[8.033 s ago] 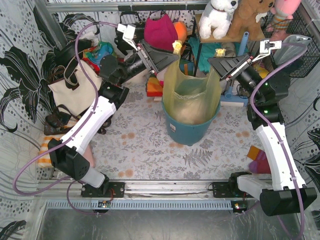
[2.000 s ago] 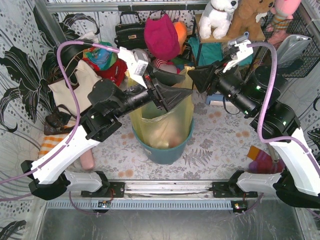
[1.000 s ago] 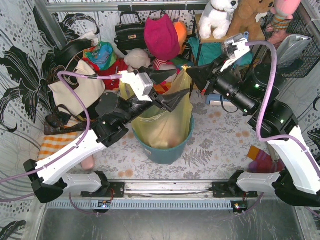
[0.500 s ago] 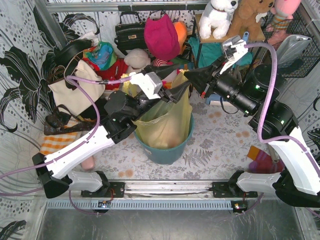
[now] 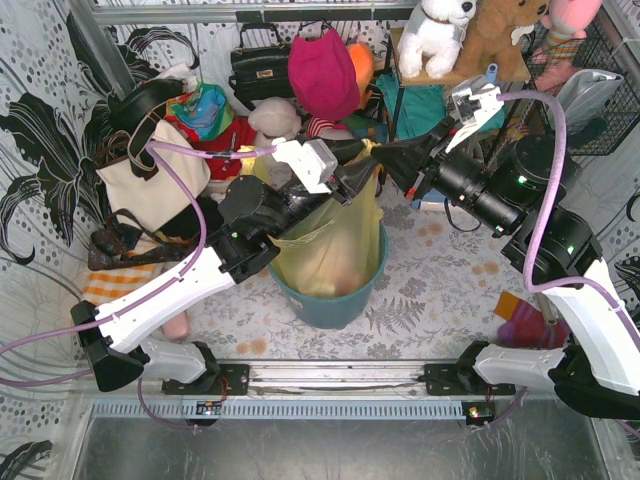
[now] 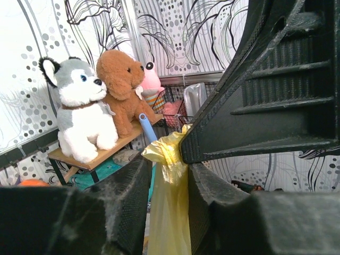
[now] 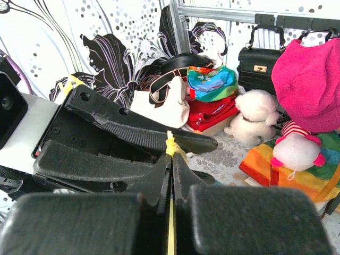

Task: Tie the trash bag

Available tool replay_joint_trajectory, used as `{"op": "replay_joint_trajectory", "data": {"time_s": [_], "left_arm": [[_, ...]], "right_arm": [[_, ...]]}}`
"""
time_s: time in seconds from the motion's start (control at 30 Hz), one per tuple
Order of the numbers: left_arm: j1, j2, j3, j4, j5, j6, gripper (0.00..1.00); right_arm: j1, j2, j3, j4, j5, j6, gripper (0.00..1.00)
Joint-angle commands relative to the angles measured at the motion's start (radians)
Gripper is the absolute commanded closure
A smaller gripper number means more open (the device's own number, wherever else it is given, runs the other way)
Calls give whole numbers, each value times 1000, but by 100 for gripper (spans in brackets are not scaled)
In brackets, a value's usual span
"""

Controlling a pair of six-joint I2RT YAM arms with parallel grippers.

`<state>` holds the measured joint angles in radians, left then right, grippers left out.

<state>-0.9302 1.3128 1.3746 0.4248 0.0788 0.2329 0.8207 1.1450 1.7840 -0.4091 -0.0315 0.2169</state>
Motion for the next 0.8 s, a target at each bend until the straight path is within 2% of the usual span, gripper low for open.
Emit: {"op": "replay_joint_trajectory", "data": {"time_s": [0.0, 0.17, 0.33, 0.47, 0.53, 0.77], "left_arm": [[-1, -5, 24, 26, -3, -8, 65], [-1, -13, 12, 29, 0, -9, 83], [-1, -19, 7, 35, 3, -13, 90], [-1, -27, 2, 35, 2, -15, 90], [-1, -29, -2, 40, 3, -18, 90], [-1, -30, -5, 48, 15, -28, 90]], "right_arm": [[5, -17, -5, 36, -19, 7, 100], [5, -24, 0, 34, 0, 4, 100], [5, -19, 6, 33, -1, 0, 100], [5, -20, 9, 44, 1, 3, 74], [5, -11, 21, 44, -2, 6, 68], [5, 30, 62, 25, 10, 4, 68]]}}
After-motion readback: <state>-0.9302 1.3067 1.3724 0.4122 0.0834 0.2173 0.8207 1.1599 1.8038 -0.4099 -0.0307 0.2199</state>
